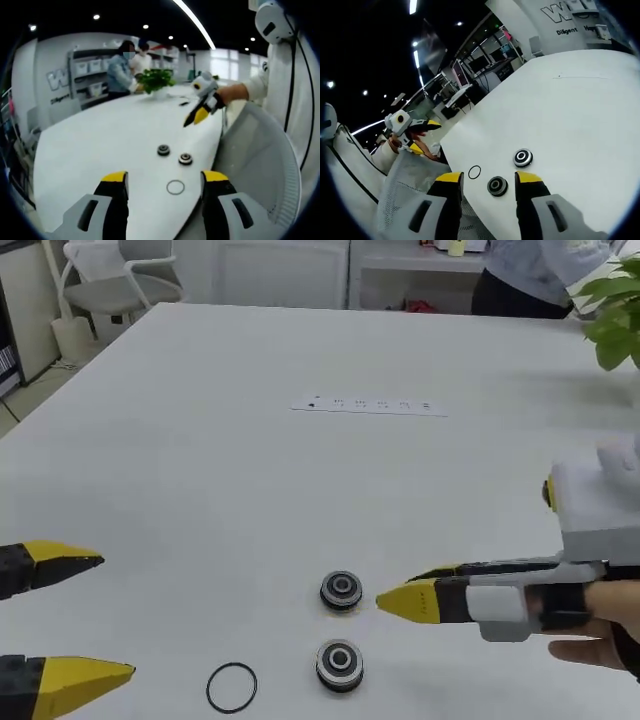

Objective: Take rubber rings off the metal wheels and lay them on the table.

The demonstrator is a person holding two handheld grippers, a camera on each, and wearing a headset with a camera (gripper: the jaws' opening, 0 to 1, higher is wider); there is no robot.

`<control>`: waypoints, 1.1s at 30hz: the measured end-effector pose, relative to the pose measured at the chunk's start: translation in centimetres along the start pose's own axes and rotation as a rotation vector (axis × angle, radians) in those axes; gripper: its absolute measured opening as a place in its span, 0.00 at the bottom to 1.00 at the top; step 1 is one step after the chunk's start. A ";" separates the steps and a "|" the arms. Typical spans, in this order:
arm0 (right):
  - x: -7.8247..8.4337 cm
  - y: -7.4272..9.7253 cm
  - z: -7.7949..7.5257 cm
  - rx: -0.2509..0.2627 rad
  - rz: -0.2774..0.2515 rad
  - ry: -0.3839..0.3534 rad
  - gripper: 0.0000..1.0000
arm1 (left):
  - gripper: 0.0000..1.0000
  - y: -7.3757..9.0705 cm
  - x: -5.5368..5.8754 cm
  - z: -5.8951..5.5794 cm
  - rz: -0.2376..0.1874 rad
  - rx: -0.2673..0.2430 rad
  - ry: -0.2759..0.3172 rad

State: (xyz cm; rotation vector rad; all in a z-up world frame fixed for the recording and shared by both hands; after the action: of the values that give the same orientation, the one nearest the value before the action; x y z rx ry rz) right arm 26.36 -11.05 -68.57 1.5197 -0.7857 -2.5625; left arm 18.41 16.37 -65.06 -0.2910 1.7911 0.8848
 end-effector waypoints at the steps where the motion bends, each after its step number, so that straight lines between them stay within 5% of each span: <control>1: 0.2 0.3 -0.2 0.008 0.002 0.012 0.40 | 0.59 -0.1 -0.1 0.0 0.000 0.003 -0.003; 19: 3.5 2.0 -2.6 0.103 0.018 0.062 0.45 | 0.59 -3.1 -3.8 -1.3 -0.057 0.110 -0.051; 25: 4.0 1.9 -2.7 0.109 0.023 0.070 0.45 | 0.58 -4.5 -5.0 -2.2 -0.092 0.158 -0.050; 33: 4.2 0.9 -2.4 0.087 0.036 0.100 0.44 | 0.57 -7.1 -6.0 -3.6 -0.087 0.209 -0.087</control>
State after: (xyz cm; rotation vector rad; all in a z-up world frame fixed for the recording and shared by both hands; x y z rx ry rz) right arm 25.99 -14.04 -72.47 1.6277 -0.9140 -2.4355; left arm 22.41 7.69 -62.24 -0.1907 1.7594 0.6334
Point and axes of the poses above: the centre of the closed fingertips' face, and the gripper's own axes: y roughly backward along the fingers, z roughly to its left, x roughly out of its underside, the point moved 6 cm from there along y, roughly backward along the fingers, and after that the axes turned 11 degrees about y, right-handed, at the moved point
